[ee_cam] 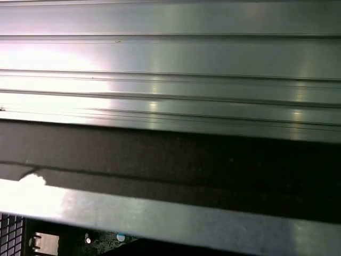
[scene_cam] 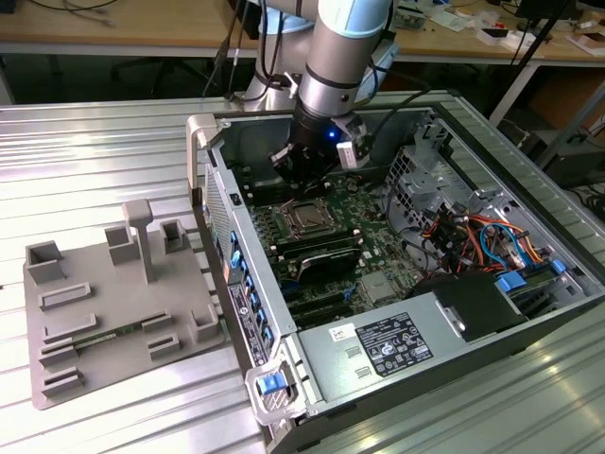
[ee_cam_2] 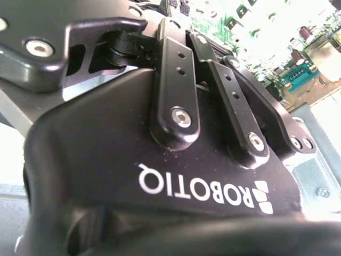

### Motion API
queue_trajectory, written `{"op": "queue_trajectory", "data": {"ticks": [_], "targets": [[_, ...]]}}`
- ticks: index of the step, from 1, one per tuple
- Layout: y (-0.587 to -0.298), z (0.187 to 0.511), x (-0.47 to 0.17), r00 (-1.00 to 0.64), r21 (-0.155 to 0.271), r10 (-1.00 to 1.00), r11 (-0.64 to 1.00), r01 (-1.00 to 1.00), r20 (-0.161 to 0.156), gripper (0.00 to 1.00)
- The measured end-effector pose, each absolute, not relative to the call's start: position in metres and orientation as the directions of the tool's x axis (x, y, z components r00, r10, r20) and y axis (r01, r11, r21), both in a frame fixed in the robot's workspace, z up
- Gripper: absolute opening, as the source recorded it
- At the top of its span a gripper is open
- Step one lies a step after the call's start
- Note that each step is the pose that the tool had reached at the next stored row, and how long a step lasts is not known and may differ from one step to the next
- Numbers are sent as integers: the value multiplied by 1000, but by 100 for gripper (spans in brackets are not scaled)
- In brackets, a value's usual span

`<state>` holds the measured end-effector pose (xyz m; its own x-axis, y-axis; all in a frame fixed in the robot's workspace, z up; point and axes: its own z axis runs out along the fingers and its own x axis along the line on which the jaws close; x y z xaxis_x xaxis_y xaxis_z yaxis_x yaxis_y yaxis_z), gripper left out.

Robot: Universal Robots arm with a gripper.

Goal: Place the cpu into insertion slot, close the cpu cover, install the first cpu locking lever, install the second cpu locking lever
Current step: 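Install the first cpu locking lever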

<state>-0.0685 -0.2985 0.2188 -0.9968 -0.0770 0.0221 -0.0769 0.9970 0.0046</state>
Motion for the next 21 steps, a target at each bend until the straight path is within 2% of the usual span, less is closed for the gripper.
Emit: {"op": "queue_trajectory", "data": {"ticks": [10,21], "targets": [[-293,217,-80,-995,5,-96,995,-96,22,11],[-293,207,-64,-995,5,-100,995,-100,22,11]]}}
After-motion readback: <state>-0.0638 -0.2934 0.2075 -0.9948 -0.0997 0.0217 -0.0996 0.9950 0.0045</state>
